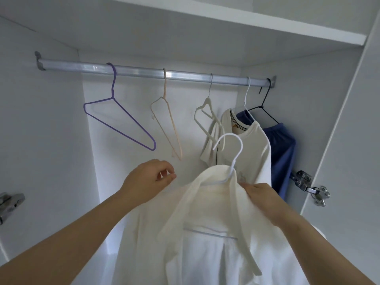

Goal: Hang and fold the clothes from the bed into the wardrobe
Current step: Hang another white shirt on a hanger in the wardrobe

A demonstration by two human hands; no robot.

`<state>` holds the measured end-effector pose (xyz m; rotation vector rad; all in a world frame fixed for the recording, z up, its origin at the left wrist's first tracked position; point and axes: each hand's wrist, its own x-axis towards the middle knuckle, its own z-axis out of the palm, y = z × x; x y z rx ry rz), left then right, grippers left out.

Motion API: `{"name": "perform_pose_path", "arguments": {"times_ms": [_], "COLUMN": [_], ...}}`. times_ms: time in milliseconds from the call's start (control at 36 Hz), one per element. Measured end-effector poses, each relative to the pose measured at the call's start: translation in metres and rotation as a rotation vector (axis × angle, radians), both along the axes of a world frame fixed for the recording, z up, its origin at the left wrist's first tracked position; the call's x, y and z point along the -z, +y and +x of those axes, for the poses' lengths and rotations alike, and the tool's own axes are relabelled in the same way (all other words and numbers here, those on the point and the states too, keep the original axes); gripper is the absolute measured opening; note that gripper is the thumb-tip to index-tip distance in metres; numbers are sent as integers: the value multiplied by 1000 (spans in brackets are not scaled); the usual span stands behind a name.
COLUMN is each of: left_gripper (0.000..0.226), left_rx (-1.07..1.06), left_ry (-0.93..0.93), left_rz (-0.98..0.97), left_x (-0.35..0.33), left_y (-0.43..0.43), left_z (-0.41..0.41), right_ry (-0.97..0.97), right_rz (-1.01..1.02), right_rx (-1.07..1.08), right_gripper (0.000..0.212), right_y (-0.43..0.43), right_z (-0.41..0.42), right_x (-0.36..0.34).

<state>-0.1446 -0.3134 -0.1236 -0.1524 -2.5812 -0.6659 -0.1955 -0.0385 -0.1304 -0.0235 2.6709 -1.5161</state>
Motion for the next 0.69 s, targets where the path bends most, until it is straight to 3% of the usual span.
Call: {"name": "perform_pose_path", "arguments": {"times_ms": [278,500,694], "left_gripper": [5,12,20], "left_rx": [-98,-189,-252], "left_ry": [239,258,258], "left_rz": [121,79,9], "left_x": [-34,-55,-80], "left_y": [24,28,19], "left_z": [-36,-60,-79], "right_ry": [-298,-305,-176], "right_rz": [-181,-400,-491], "right_rx": [-110,-187,-183], "right_gripper": [29,24,21], "right_y": [0,-45,-89], "right_z": [-1,-11,-39], "right_x": [-11,-36,-81]}}
